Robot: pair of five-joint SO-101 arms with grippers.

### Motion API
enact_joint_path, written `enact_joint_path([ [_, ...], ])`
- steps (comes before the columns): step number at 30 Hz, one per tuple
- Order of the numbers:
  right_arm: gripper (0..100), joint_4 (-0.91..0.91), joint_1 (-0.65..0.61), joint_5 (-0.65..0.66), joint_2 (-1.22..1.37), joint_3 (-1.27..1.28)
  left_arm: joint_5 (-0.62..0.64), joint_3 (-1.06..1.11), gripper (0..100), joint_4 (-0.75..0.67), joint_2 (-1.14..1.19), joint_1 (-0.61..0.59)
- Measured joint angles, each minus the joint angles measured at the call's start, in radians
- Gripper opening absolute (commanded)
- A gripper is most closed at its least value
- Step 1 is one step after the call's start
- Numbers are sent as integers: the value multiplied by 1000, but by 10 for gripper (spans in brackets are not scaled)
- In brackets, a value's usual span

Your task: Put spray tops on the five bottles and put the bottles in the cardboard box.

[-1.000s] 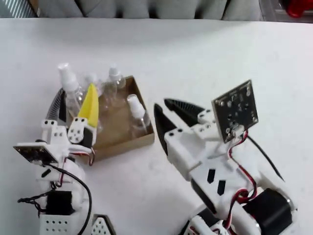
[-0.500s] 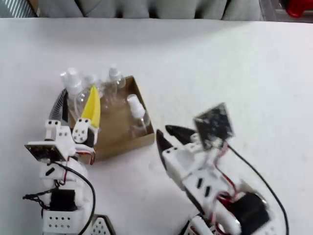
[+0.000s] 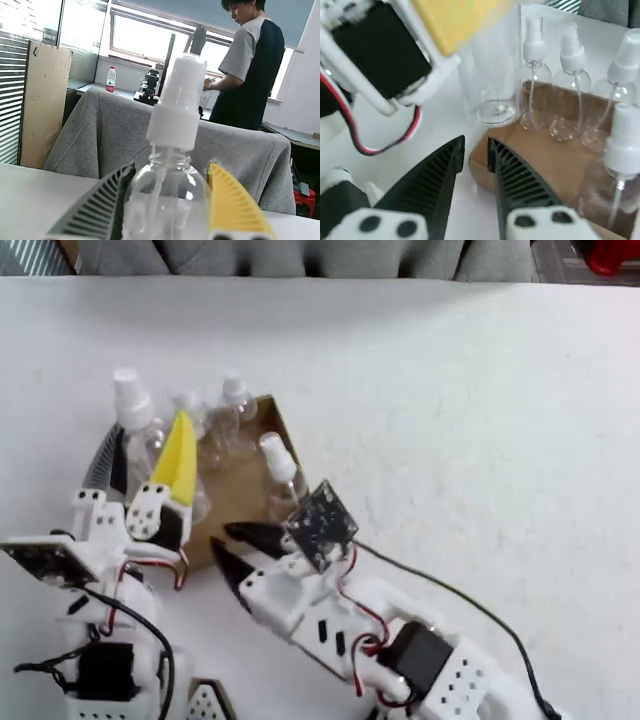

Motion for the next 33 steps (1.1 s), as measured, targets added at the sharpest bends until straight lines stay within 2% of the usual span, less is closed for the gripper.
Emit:
enact_joint_path([
  [5, 23, -158, -37, -57, 0, 60, 3, -11, 21, 6, 0, 5],
  [8, 19, -219, -37, -60, 0, 103, 3, -91, 21, 72, 17, 29],
  [14, 19, -318, -41, -63, 0, 144, 3, -305, 21, 187, 249, 63],
  [22, 19, -365, -51, -66, 0, 146, 2, -417, 22, 330, 310, 160],
  [33, 19, -368, -51, -66, 0, 167, 2, -427, 22, 459, 219, 176],
])
